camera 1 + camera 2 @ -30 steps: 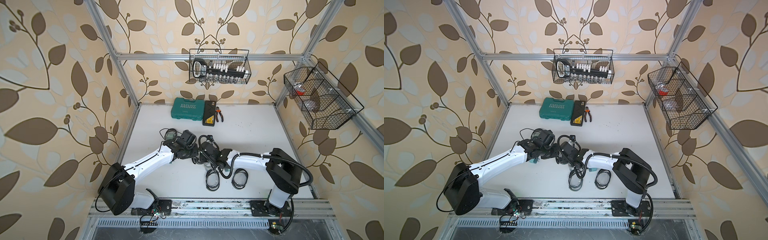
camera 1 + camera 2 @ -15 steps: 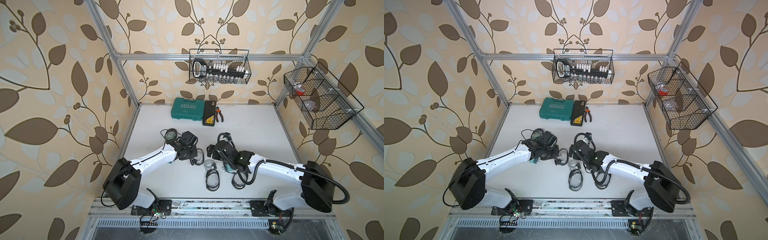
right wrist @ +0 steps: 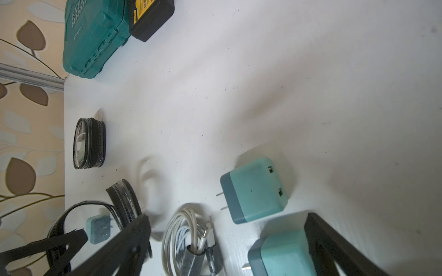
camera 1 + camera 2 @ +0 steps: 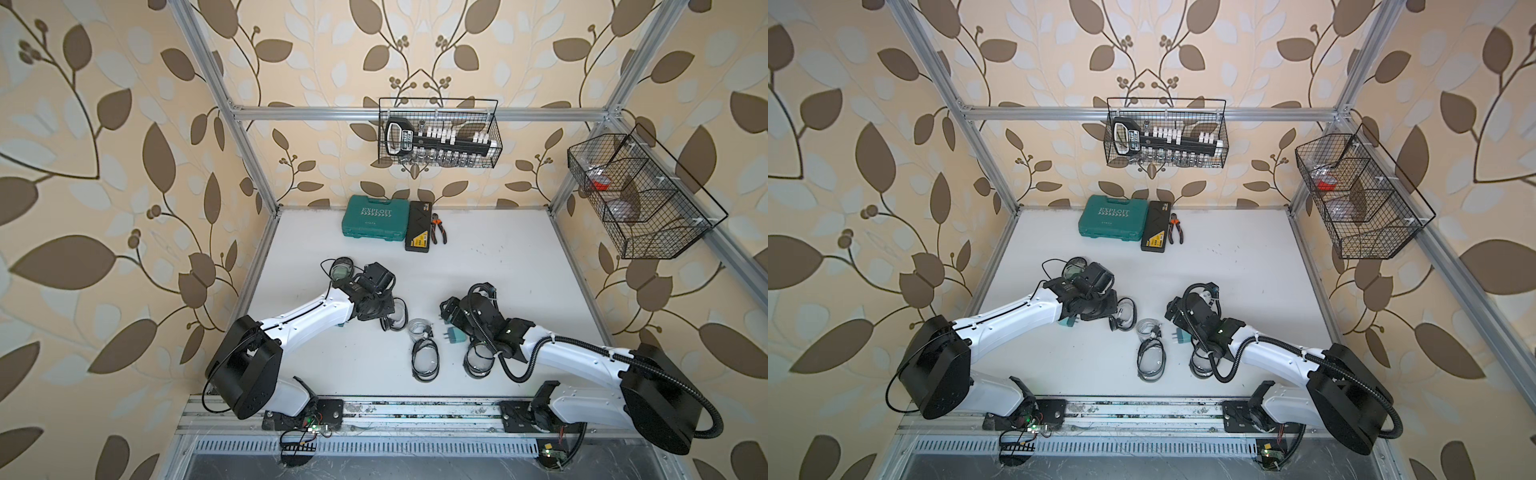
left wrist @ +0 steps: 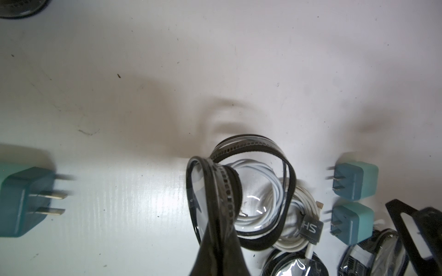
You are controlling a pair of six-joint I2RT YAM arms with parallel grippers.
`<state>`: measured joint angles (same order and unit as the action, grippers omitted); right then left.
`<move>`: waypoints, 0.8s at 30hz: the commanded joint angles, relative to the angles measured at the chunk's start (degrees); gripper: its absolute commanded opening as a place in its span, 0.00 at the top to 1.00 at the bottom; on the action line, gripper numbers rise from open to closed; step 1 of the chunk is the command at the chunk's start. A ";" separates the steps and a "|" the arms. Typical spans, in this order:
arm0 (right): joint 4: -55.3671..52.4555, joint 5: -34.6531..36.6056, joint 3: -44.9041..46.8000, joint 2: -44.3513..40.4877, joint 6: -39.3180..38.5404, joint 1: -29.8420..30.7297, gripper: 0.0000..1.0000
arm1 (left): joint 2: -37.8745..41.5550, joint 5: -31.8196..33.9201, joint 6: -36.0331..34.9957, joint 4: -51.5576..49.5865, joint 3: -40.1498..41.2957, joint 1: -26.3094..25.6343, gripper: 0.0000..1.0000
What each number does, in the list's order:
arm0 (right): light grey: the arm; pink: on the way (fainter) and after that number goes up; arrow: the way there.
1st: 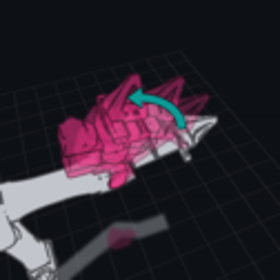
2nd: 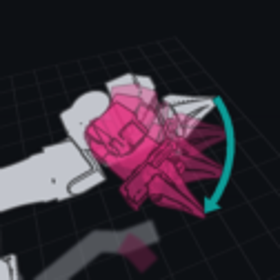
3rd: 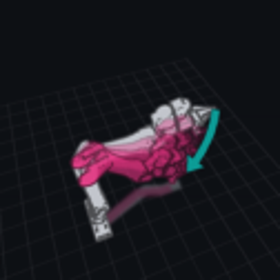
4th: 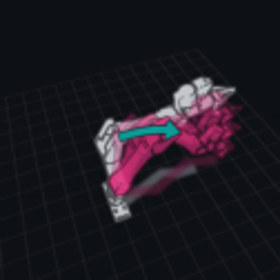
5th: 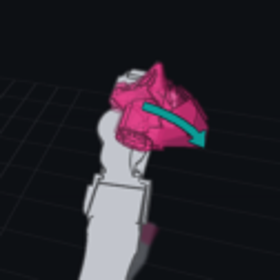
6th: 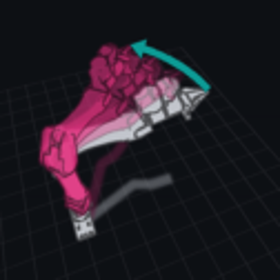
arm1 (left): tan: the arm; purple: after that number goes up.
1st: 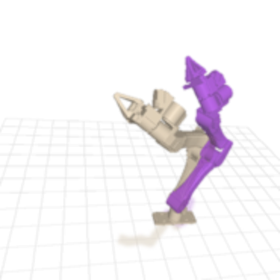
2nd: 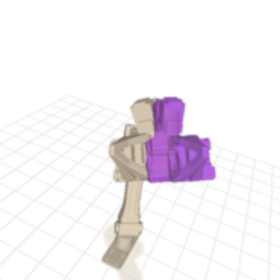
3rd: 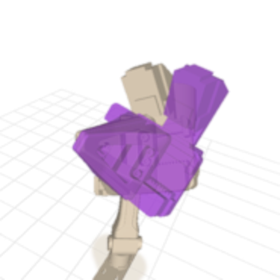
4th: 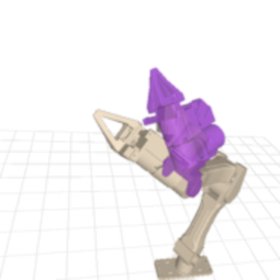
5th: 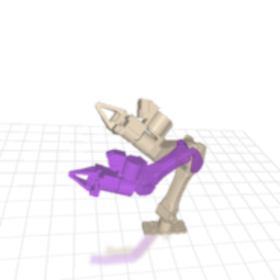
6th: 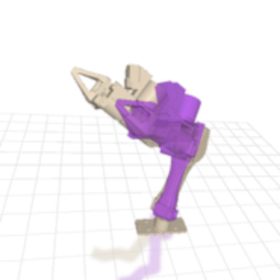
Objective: Pack away charging kits
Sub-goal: Pick up the plug from the center of the board.
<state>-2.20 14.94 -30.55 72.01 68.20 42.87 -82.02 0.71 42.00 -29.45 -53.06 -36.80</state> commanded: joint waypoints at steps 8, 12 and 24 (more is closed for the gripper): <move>2.79 -3.43 -7.25 10.39 -2.19 -0.84 0.00 | 1.24 1.79 0.36 -1.13 -1.26 -0.35 1.00; -0.50 -4.17 -14.38 16.10 -6.49 -0.82 0.00 | 1.33 2.29 0.15 -1.57 -1.43 -0.33 1.00; -7.18 -4.20 -27.51 27.55 -13.85 0.51 0.06 | 1.39 7.07 1.77 -6.71 -2.91 -0.29 1.00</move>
<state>-3.77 9.21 -55.90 98.48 57.08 42.41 -82.00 4.34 42.44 -33.06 -53.63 -36.80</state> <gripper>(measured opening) 0.937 0.049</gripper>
